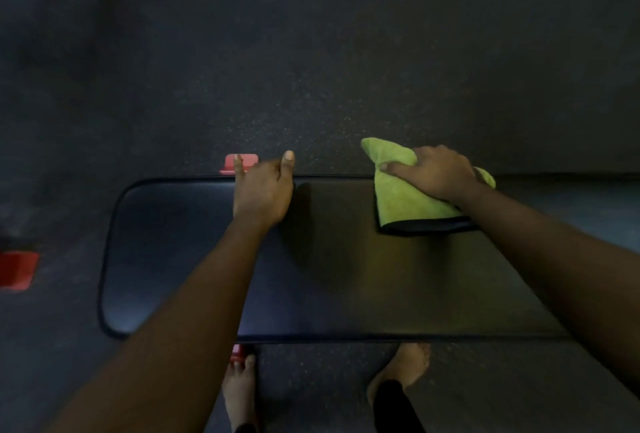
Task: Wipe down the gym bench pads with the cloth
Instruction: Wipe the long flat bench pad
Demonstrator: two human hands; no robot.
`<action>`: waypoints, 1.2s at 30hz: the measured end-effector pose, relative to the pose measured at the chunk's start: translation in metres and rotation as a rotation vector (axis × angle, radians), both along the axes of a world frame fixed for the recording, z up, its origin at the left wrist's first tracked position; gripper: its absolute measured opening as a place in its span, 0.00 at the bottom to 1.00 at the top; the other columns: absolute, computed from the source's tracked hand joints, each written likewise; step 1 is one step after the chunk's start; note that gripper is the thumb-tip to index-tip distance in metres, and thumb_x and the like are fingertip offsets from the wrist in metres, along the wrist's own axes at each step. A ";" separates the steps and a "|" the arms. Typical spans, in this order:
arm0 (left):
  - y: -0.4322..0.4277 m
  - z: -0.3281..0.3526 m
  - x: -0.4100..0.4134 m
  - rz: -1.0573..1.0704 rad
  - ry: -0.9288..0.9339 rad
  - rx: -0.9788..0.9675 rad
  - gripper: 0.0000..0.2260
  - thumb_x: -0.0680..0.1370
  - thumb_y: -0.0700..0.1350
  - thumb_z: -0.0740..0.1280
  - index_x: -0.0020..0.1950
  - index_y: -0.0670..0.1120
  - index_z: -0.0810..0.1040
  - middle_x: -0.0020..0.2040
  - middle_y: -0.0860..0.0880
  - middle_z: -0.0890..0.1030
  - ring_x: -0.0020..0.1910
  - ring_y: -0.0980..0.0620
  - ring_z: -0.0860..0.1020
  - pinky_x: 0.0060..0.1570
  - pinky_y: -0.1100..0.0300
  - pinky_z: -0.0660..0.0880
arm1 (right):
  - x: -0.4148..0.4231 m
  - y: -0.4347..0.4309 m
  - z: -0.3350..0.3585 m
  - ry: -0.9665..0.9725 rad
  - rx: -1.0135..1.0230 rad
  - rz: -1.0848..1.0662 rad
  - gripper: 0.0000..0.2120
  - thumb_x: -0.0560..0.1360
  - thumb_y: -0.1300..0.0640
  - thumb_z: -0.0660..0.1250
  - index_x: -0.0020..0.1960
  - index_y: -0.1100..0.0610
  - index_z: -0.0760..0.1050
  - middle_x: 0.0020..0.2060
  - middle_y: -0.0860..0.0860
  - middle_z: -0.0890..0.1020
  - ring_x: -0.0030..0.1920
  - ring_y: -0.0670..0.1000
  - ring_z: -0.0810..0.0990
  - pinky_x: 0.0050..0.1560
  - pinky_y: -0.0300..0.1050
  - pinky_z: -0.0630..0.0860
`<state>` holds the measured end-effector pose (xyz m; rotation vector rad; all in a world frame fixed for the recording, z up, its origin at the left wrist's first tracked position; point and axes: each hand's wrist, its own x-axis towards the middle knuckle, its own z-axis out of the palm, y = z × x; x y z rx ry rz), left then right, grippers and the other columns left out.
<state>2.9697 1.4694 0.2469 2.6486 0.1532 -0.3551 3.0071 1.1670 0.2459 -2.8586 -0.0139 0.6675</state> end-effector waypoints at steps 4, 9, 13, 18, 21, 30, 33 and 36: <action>-0.020 -0.007 0.002 0.002 0.008 0.004 0.31 0.84 0.59 0.42 0.51 0.45 0.81 0.46 0.44 0.83 0.59 0.45 0.78 0.76 0.48 0.42 | -0.004 0.070 -0.009 -0.118 -0.072 0.085 0.41 0.72 0.21 0.52 0.60 0.54 0.80 0.58 0.58 0.84 0.58 0.61 0.81 0.57 0.55 0.74; -0.049 -0.014 0.004 0.012 -0.020 0.051 0.33 0.84 0.58 0.42 0.51 0.41 0.83 0.48 0.38 0.83 0.60 0.40 0.77 0.76 0.47 0.42 | -0.006 0.068 -0.009 -0.146 0.084 0.132 0.36 0.72 0.22 0.52 0.54 0.51 0.81 0.51 0.54 0.84 0.53 0.59 0.81 0.51 0.56 0.69; -0.107 -0.014 0.010 -0.046 0.003 0.072 0.33 0.85 0.58 0.44 0.48 0.40 0.83 0.49 0.36 0.83 0.60 0.39 0.77 0.77 0.46 0.45 | -0.004 -0.032 -0.011 -0.164 0.007 0.077 0.38 0.71 0.21 0.52 0.55 0.52 0.81 0.50 0.56 0.84 0.52 0.61 0.82 0.47 0.53 0.67; -0.194 -0.010 0.020 -0.161 0.116 0.055 0.30 0.84 0.59 0.42 0.42 0.45 0.78 0.42 0.42 0.81 0.57 0.43 0.78 0.76 0.44 0.45 | -0.011 -0.199 0.000 -0.146 -0.198 -0.078 0.42 0.72 0.20 0.51 0.52 0.56 0.81 0.52 0.62 0.84 0.53 0.64 0.82 0.53 0.55 0.75; -0.231 -0.006 0.024 -0.187 0.171 0.036 0.30 0.84 0.59 0.42 0.48 0.42 0.78 0.40 0.47 0.77 0.58 0.43 0.77 0.76 0.44 0.45 | -0.007 -0.253 0.005 -0.056 -0.249 -0.187 0.41 0.71 0.21 0.52 0.50 0.57 0.80 0.53 0.62 0.83 0.54 0.63 0.81 0.59 0.58 0.72; -0.277 0.007 0.021 -0.143 0.207 0.056 0.33 0.84 0.59 0.42 0.58 0.37 0.79 0.56 0.36 0.80 0.64 0.39 0.74 0.76 0.42 0.52 | -0.015 -0.164 -0.002 -0.159 -0.090 -0.004 0.32 0.74 0.27 0.51 0.46 0.52 0.80 0.40 0.54 0.82 0.48 0.58 0.81 0.61 0.59 0.67; -0.292 0.007 0.019 -0.169 0.226 0.040 0.33 0.84 0.59 0.42 0.54 0.39 0.79 0.48 0.40 0.81 0.61 0.42 0.76 0.77 0.43 0.48 | -0.013 -0.216 -0.002 -0.131 -0.081 0.042 0.34 0.74 0.25 0.51 0.49 0.53 0.80 0.41 0.55 0.82 0.49 0.59 0.82 0.57 0.57 0.69; -0.314 0.009 0.016 -0.238 0.231 0.036 0.32 0.84 0.59 0.41 0.51 0.41 0.79 0.42 0.45 0.80 0.58 0.45 0.78 0.77 0.43 0.46 | -0.009 -0.307 -0.001 -0.103 -0.245 -0.084 0.39 0.75 0.24 0.51 0.54 0.58 0.81 0.52 0.61 0.84 0.55 0.61 0.82 0.58 0.56 0.71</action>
